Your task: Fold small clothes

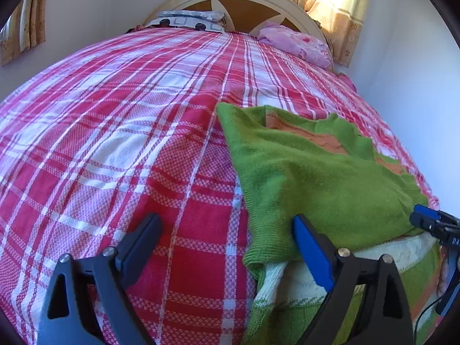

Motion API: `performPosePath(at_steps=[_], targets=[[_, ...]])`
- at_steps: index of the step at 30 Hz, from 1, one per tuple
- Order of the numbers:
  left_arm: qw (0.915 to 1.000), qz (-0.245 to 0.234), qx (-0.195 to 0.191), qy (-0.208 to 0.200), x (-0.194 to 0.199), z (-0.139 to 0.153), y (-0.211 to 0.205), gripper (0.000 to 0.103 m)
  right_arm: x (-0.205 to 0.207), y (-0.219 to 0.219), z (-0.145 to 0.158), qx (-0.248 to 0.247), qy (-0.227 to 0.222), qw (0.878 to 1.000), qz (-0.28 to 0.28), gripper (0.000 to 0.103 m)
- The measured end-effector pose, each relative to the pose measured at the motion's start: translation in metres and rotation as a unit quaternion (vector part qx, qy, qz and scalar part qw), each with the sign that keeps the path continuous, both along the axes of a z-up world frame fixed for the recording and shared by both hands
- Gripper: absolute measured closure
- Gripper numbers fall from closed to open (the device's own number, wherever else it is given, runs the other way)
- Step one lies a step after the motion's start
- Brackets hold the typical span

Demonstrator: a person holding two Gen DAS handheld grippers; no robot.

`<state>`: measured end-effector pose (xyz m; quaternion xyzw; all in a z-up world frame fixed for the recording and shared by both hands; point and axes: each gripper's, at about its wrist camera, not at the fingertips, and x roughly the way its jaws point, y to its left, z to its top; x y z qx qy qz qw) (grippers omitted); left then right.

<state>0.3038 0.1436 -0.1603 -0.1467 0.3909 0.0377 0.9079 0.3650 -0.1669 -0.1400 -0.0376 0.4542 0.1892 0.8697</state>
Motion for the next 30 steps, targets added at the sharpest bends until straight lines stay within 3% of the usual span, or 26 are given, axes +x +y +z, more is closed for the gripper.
performPosePath(at_steps=[5, 10, 14, 18, 23, 25, 30], targets=[[1.0, 0.001, -0.005, -0.003, 0.0, 0.0, 0.0, 0.008, -0.006, 0.019, 0.015, -0.009, -0.024, 0.999, 0.026, 0.031], [1.0, 0.001, -0.005, -0.003, 0.0, 0.0, -0.001, 0.008, -0.008, 0.046, -0.009, -0.004, 0.007, 0.998, 0.06, 0.03], [1.0, 0.0, -0.005, -0.003, 0.0, 0.0, -0.001, 0.008, -0.017, 0.048, -0.014, -0.014, -0.001, 0.997, 0.069, 0.029], [1.0, 0.0, -0.005, -0.003, 0.0, 0.0, -0.001, 0.008, -0.02, 0.038, -0.005, -0.021, -0.007, 0.997, 0.08, 0.029], [1.0, -0.002, 0.0, 0.0, 0.001, 0.0, -0.002, 0.007, -0.003, -0.009, -0.002, -0.011, -0.005, 1.0, 0.02, 0.029], [1.0, -0.004, 0.003, 0.001, 0.002, 0.0, -0.003, 0.007, -0.001, -0.026, -0.005, -0.005, 0.001, 1.0, 0.009, 0.047], [0.9999, -0.006, 0.009, 0.002, 0.003, -0.001, -0.005, 0.005, -0.005, -0.045, -0.003, 0.0, -0.003, 1.0, 0.005, 0.05]])
